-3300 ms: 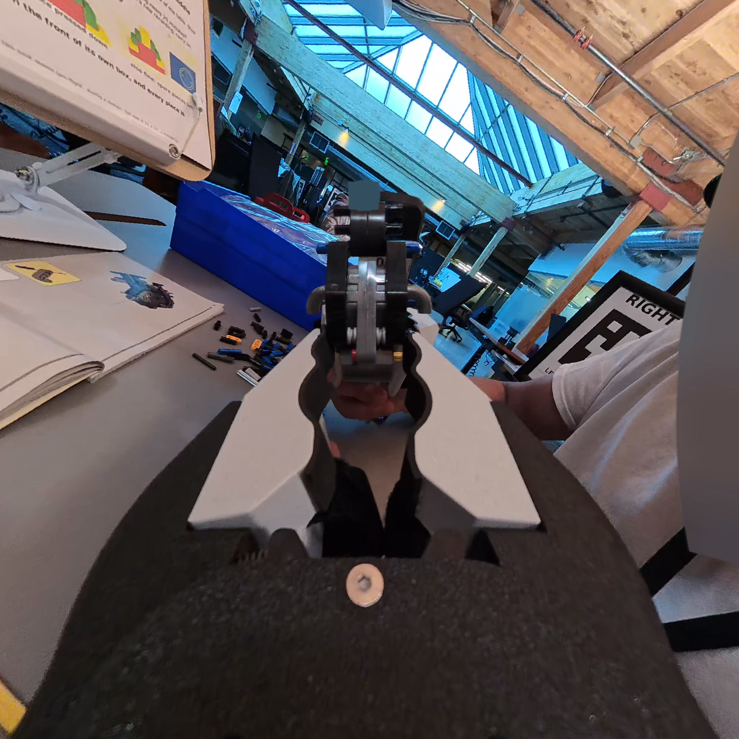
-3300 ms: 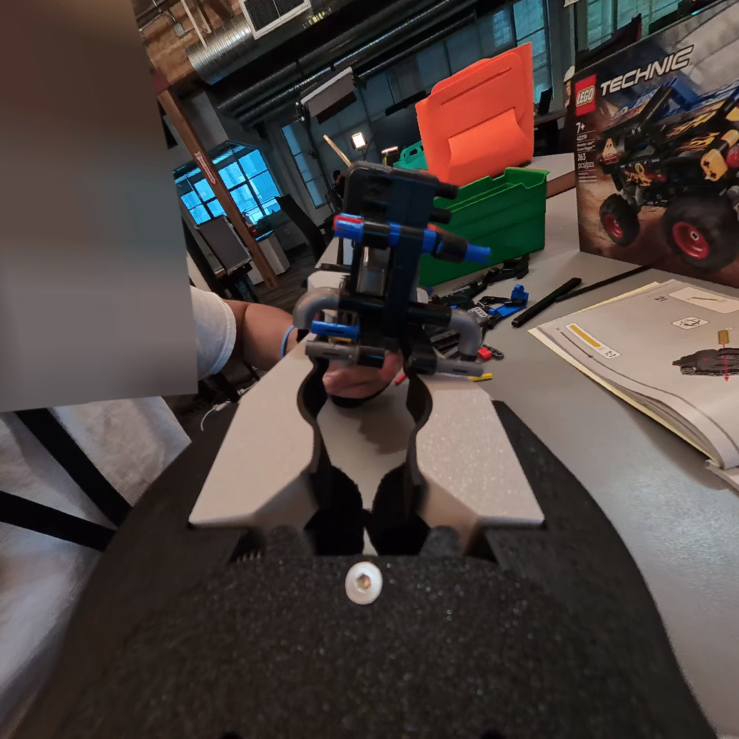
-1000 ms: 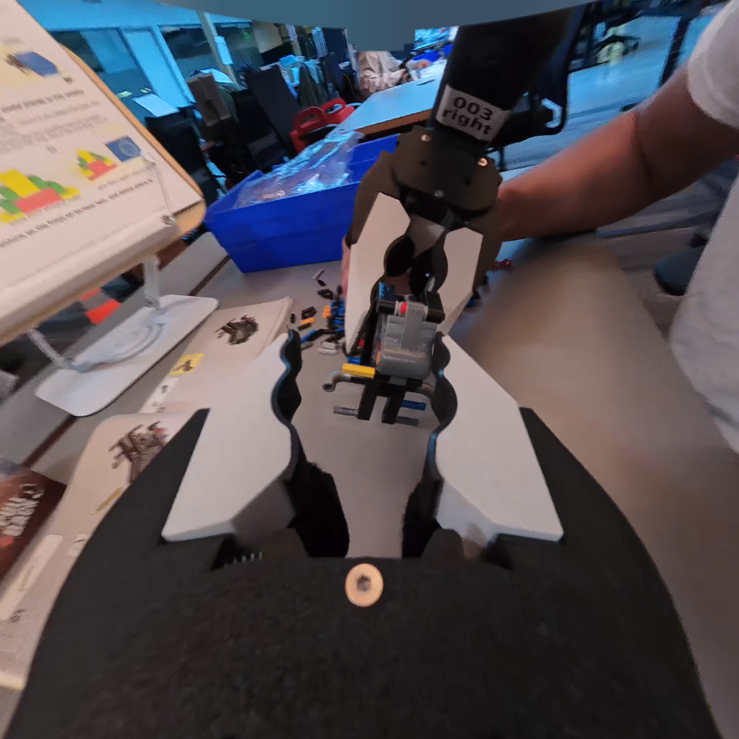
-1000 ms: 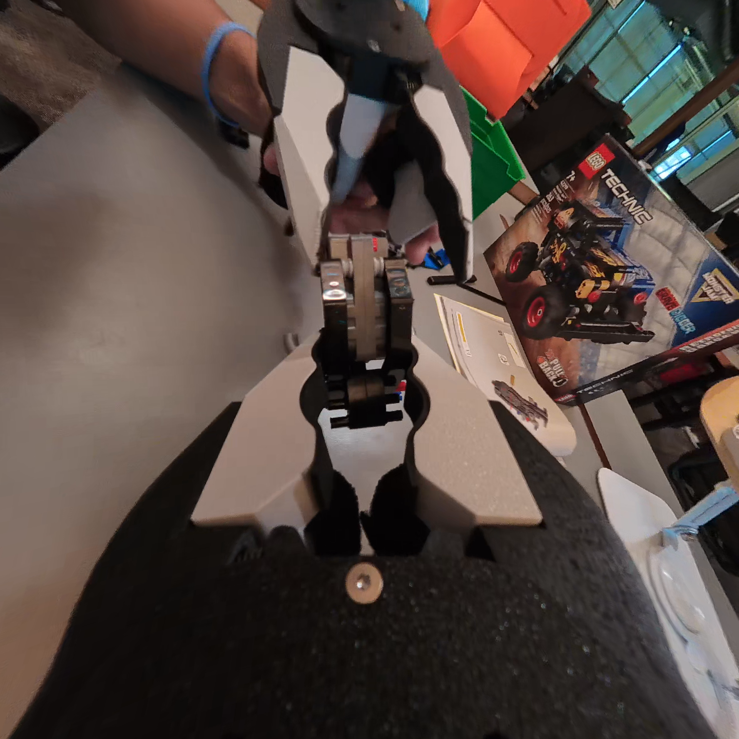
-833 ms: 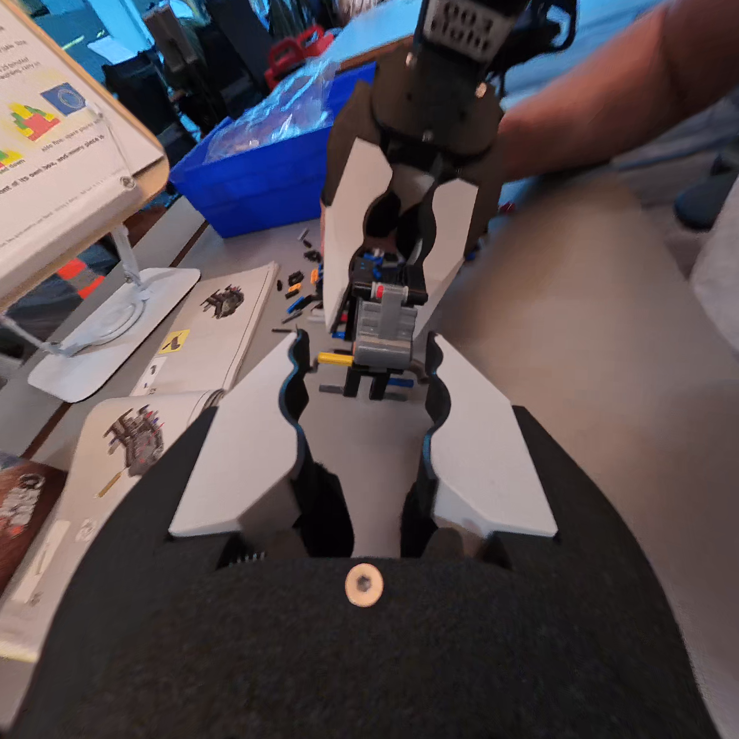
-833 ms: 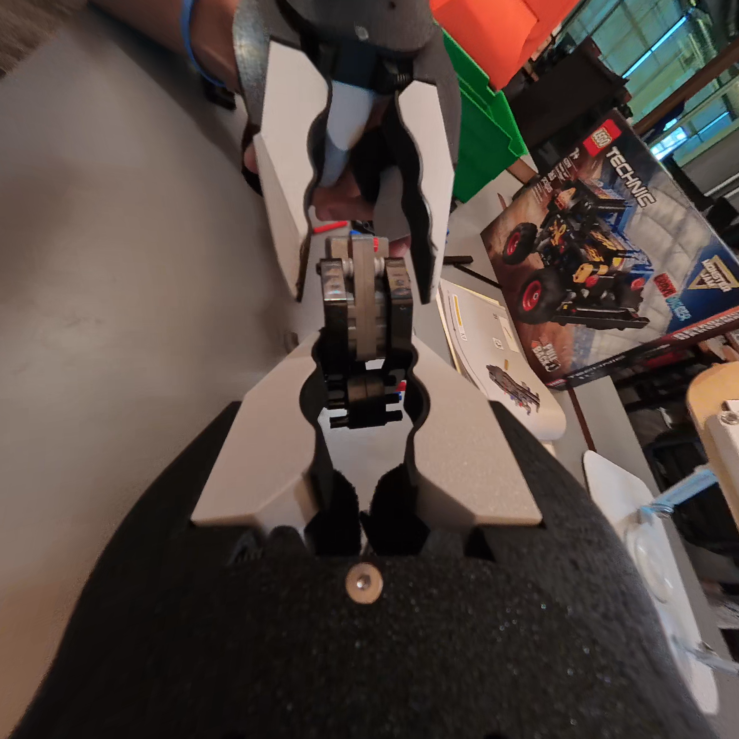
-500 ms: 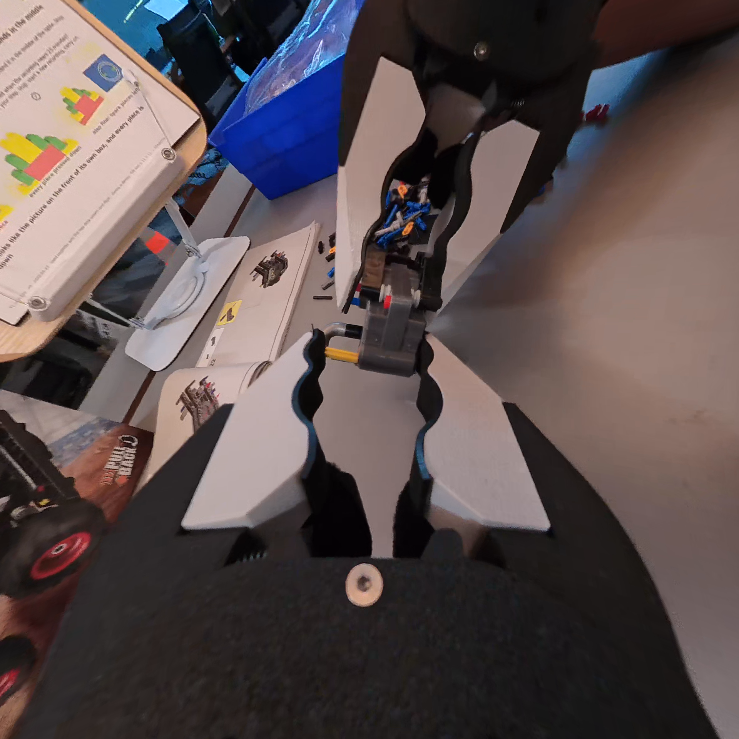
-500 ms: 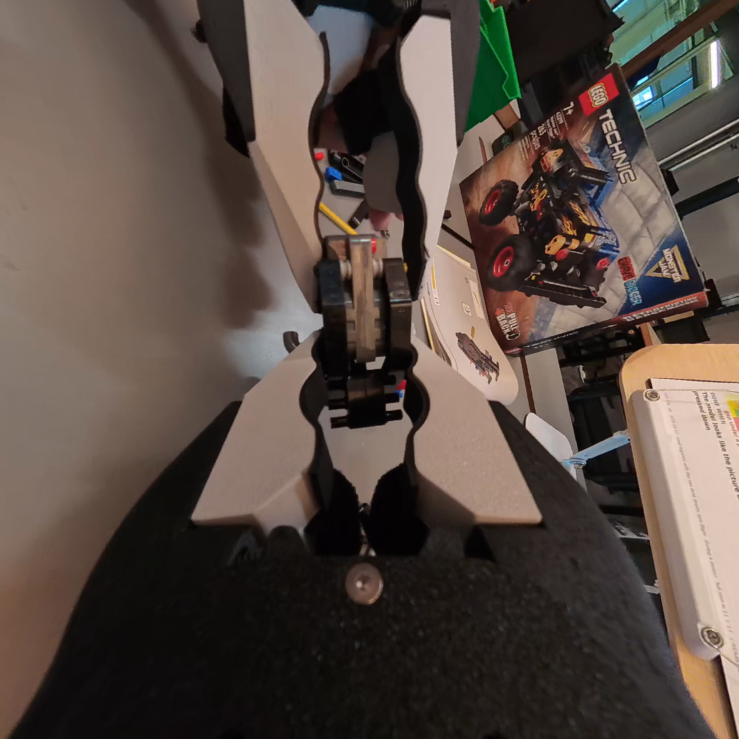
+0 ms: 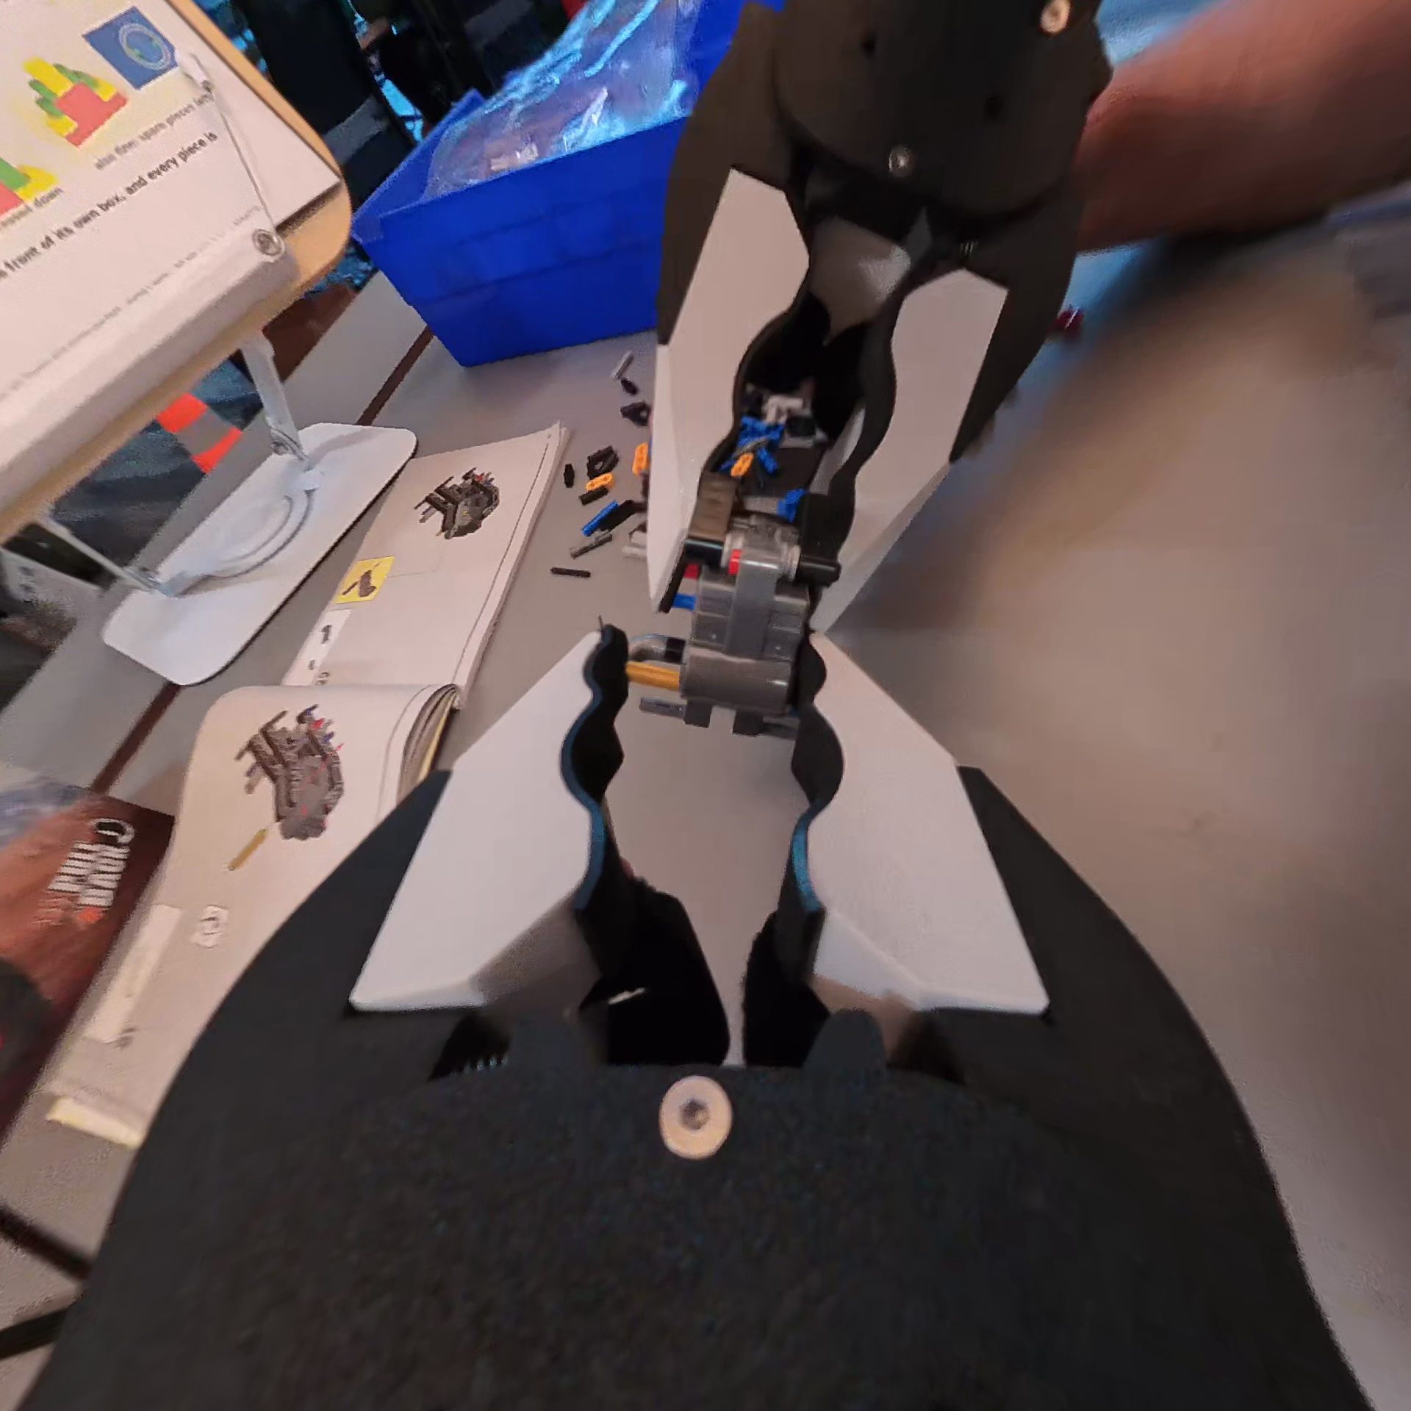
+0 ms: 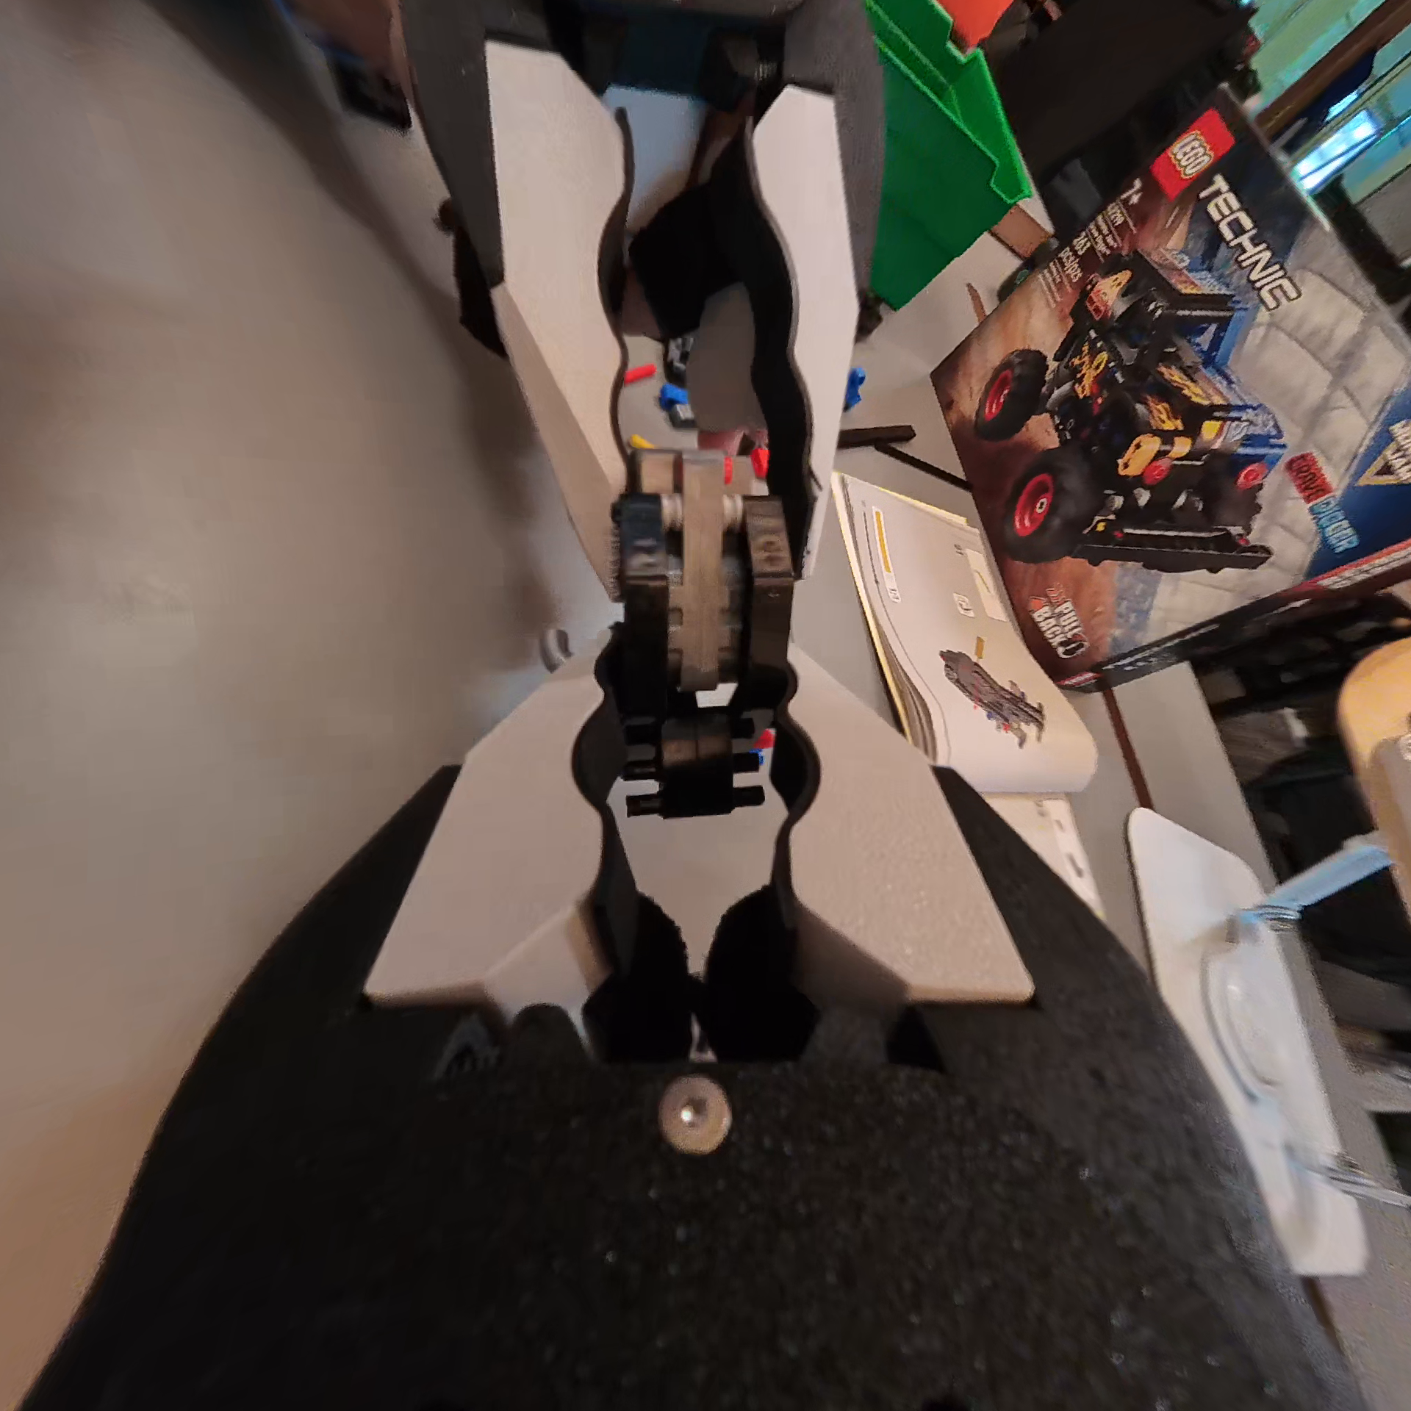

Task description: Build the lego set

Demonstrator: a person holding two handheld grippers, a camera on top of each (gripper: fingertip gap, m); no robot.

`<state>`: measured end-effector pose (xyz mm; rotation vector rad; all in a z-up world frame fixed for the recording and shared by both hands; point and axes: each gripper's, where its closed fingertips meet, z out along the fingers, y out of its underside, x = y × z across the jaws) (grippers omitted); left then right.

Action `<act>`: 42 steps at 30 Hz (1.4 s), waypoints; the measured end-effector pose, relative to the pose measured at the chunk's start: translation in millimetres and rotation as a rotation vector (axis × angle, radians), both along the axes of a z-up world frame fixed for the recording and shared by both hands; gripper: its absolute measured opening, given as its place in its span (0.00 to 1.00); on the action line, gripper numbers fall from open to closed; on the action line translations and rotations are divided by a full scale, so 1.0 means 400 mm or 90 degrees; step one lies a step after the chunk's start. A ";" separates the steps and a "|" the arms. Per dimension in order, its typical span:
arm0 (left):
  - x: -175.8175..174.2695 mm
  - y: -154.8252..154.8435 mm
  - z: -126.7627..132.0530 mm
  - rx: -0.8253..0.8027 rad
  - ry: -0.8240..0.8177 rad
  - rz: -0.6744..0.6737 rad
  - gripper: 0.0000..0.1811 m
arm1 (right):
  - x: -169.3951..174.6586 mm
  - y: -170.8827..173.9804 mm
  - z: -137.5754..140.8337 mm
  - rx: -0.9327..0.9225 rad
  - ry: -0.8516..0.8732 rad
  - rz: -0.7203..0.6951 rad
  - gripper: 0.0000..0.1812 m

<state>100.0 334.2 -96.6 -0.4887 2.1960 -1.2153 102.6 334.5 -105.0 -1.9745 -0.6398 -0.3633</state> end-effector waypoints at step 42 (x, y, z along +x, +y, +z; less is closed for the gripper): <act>0.045 0.012 0.044 -0.358 0.223 0.062 0.38 | 0.126 0.001 0.052 0.116 -0.268 -0.163 0.18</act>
